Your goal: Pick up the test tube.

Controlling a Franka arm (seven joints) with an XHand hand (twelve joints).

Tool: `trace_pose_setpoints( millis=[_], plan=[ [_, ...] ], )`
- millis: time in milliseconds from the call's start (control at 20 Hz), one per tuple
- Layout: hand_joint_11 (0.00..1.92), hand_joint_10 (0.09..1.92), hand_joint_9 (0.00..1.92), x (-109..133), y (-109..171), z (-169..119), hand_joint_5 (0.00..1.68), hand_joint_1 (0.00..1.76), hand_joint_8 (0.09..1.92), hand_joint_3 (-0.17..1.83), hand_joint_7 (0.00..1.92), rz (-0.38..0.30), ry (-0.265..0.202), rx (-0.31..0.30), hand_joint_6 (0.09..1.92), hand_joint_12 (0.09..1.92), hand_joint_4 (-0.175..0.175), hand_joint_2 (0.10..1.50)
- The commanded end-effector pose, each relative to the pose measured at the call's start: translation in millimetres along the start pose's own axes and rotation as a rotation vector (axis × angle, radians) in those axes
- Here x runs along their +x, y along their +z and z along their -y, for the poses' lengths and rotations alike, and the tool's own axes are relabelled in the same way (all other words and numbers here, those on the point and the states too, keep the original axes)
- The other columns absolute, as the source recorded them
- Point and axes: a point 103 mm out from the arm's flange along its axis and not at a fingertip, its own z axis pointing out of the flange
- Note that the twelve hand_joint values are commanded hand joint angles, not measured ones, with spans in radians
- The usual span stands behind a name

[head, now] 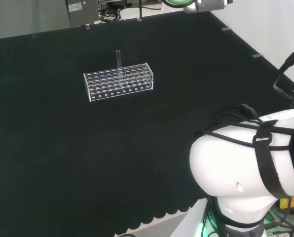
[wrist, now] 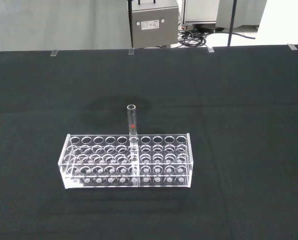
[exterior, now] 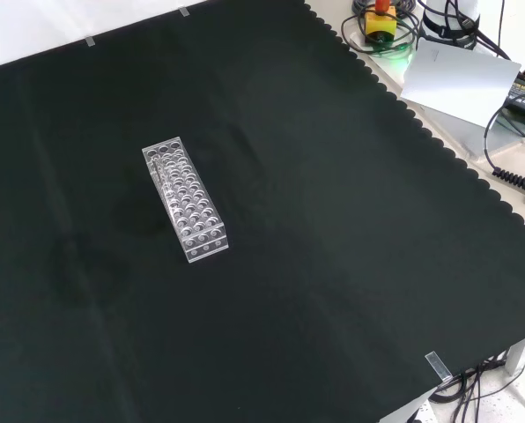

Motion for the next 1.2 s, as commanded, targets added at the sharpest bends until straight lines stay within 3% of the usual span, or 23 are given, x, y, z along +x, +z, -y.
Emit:
trace_pose_setpoints(
  millis=[50,350,550,750,1200],
  plan=[
    [0.00,0.59,0.00,1,0,-2,0.00,0.46,0.48,0.50,0.00,0.011,-0.003,-0.004,0.09,1.26,-0.054,0.80],
    [0.00,0.62,0.00,8,2,-24,0.01,0.46,0.55,0.30,0.00,0.002,-0.028,0.004,0.09,1.31,-0.056,0.89],
    [0.00,0.84,0.01,20,2,-45,0.08,0.52,0.80,0.25,0.03,-0.008,-0.061,-0.021,0.09,1.44,-0.071,0.90],
    [0.00,0.97,0.11,35,5,-72,0.21,0.62,0.91,0.24,0.18,-0.018,-0.091,-0.034,0.09,1.57,-0.101,0.88],
    [0.12,0.91,0.36,55,27,-127,0.41,0.82,0.90,0.35,0.47,-0.029,-0.086,0.062,0.09,1.57,-0.137,0.79]
  ],
)
